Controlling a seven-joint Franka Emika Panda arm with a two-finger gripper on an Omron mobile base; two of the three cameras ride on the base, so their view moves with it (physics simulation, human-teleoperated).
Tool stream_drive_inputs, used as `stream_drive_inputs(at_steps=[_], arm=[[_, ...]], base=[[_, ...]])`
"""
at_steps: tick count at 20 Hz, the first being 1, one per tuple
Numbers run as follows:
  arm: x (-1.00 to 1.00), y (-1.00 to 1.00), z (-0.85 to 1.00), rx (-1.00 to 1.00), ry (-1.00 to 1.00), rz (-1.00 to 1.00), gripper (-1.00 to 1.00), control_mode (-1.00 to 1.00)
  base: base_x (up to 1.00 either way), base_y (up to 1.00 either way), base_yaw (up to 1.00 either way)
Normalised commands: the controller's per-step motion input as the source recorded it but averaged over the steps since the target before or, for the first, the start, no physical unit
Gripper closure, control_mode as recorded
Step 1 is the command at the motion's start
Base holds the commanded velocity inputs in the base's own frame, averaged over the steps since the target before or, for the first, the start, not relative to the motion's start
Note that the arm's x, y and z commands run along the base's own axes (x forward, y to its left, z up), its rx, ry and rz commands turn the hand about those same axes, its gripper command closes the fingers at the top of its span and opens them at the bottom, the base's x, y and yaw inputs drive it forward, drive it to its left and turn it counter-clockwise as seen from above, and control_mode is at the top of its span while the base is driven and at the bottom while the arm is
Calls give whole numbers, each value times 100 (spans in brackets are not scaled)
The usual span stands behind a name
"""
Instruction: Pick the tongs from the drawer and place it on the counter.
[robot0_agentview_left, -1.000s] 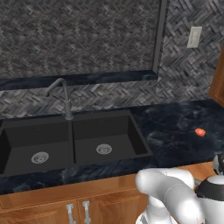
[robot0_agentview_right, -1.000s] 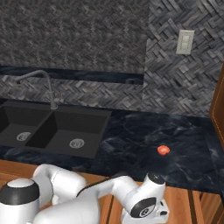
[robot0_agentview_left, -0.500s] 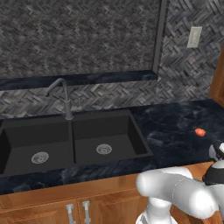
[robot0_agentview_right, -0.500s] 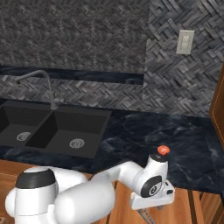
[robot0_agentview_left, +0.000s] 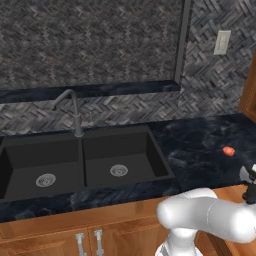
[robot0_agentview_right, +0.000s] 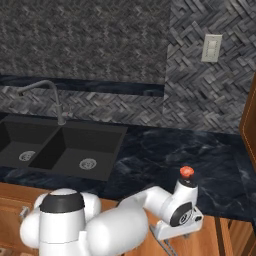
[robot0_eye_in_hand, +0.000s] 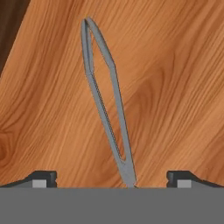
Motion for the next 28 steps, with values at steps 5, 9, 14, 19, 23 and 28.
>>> stream_drive_inputs(at_steps=[5, 9, 14, 19, 23, 28], arm=[[18, 20, -47, 0, -5, 7, -100, -100], [33, 7, -43, -2, 0, 3, -100, -100], [16, 0, -46, -4, -2, 2, -100, -100], [0, 0, -58, -3, -1, 2, -100, -100], [0, 0, -69, -3, 0, 2, -100, -100], [-15, 11, -80, -7, 0, 3, 100, -100]], base=[[0, 0, 0], [0, 0, 0], [0, 0, 0], [0, 0, 0], [0, 0, 0], [0, 0, 0]])
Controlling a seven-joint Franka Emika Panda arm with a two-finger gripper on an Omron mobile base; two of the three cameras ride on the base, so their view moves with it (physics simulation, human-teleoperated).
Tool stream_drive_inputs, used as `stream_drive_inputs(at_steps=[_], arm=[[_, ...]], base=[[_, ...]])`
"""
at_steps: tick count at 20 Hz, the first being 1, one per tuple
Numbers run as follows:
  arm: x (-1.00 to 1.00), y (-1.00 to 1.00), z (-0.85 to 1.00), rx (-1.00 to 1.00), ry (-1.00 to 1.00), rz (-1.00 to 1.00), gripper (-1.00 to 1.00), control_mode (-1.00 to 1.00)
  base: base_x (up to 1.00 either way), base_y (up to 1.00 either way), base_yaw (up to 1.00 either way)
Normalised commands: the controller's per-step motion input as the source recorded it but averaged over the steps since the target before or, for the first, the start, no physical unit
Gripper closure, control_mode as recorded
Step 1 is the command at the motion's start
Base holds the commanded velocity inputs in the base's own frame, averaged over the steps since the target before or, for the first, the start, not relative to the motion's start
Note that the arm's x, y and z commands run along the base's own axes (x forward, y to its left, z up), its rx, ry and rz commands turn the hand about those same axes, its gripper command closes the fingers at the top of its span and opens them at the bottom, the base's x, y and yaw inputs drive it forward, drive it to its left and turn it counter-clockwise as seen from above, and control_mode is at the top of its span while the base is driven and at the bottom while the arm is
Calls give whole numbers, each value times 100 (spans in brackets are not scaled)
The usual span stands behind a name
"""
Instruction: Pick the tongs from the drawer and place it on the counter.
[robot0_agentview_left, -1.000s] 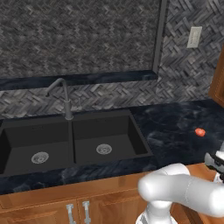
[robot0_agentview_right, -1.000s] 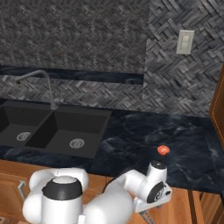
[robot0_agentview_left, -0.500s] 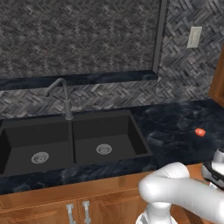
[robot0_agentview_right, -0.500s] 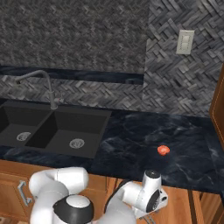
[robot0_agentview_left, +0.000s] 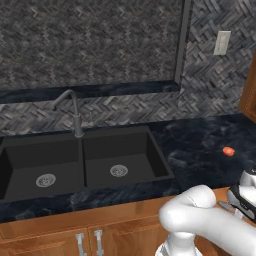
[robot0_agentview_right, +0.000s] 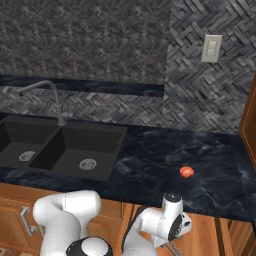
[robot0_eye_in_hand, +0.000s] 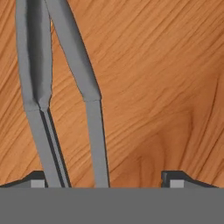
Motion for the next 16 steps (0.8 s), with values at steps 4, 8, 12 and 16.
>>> stream_drive_inputs(at_steps=[4, 8, 12, 16], arm=[[-94, 16, -85, -4, 0, 10, 100, -100], [-100, 0, -73, 0, 0, 10, 100, -100], [-100, 6, -39, 2, -4, 15, 100, -100], [-83, 35, 9, 8, -11, 19, 100, -100]], base=[[0, 0, 0], [0, 0, 0], [0, 0, 0], [0, 0, 0]])
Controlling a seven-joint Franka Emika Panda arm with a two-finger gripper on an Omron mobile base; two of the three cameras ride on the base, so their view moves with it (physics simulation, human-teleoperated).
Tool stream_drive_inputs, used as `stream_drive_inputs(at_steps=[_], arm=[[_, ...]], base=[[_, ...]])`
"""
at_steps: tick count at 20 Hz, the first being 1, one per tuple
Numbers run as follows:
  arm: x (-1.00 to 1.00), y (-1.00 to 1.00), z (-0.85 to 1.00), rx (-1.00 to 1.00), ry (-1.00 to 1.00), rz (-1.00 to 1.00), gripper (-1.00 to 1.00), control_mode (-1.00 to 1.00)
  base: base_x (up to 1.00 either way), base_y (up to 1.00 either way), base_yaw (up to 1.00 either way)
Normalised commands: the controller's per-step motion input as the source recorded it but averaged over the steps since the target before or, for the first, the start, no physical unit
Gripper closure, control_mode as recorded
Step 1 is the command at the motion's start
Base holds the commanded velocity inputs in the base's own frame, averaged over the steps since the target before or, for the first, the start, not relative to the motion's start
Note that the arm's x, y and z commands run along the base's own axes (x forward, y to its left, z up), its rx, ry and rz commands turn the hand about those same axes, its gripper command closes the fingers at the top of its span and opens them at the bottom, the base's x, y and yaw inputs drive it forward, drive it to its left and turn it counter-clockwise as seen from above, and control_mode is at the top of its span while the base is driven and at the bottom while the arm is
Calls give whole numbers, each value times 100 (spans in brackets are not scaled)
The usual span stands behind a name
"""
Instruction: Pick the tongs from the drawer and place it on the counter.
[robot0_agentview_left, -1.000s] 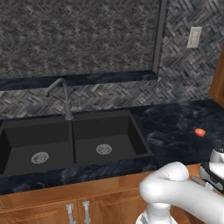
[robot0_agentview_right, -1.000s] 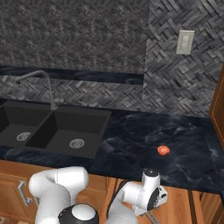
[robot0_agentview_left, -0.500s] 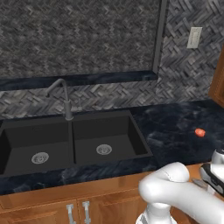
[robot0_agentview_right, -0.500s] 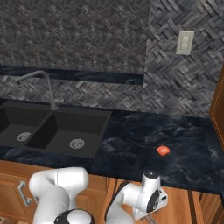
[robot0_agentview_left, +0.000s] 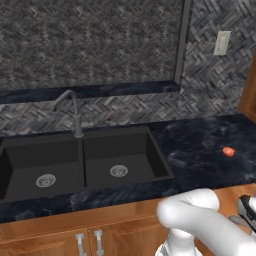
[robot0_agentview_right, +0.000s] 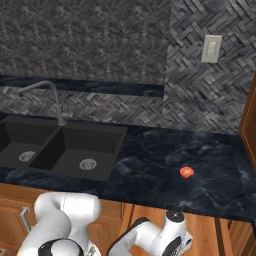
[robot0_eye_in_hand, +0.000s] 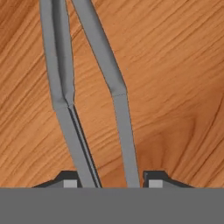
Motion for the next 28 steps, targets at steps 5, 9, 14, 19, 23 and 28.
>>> stream_drive_inputs(at_steps=[5, 9, 14, 19, 23, 28], arm=[[-18, 61, 94, 2, -13, 27, 100, -100], [0, 44, 100, 0, -10, 28, 100, -100], [0, 25, 100, 3, -13, 21, 100, -100], [10, 2, 100, 8, -15, 14, 100, -100], [57, 0, 100, 10, -19, 6, 100, -100], [99, -19, 100, 30, 1, 0, 100, -100]], base=[[0, 0, 0], [0, 0, 0], [0, 0, 0], [0, 0, 0], [0, 0, 0], [0, 0, 0]])
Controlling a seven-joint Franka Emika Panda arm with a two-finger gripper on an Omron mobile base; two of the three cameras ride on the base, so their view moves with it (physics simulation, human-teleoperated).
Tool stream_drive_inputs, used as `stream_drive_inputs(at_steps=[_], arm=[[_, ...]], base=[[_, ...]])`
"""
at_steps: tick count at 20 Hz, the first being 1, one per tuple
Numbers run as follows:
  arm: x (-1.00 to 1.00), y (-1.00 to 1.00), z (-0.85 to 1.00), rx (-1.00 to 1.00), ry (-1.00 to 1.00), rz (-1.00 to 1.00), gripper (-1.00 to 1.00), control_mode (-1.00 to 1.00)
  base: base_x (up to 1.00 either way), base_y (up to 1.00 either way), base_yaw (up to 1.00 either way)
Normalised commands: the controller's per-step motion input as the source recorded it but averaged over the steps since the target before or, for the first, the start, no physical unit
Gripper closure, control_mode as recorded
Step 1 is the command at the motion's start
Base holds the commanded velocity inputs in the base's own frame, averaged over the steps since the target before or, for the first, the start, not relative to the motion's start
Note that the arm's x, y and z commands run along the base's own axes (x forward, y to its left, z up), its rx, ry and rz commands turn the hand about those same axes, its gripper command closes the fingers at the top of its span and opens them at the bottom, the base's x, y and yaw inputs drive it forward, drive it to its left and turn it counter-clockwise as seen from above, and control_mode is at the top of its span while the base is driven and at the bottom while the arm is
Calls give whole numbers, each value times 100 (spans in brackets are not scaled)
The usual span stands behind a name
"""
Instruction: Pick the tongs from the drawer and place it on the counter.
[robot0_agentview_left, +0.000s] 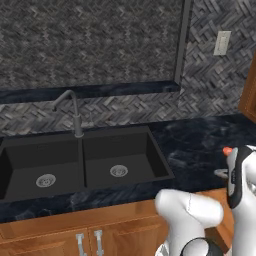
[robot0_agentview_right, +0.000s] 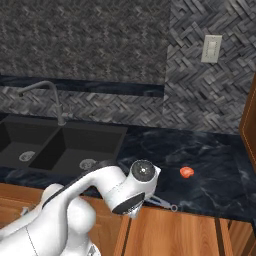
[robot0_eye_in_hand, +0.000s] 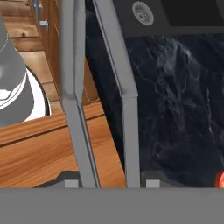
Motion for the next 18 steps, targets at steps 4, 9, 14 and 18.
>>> stream_drive_inputs(at_steps=[4, 9, 14, 18], arm=[[100, -44, 75, 42, 30, -4, 100, -100], [100, -20, -32, 13, 48, -12, 100, -100], [98, 0, -100, -6, 52, -13, 100, -100], [51, 0, -100, -11, 32, -5, 100, -100]], base=[[0, 0, 0], [0, 0, 0], [0, 0, 0], [0, 0, 0]])
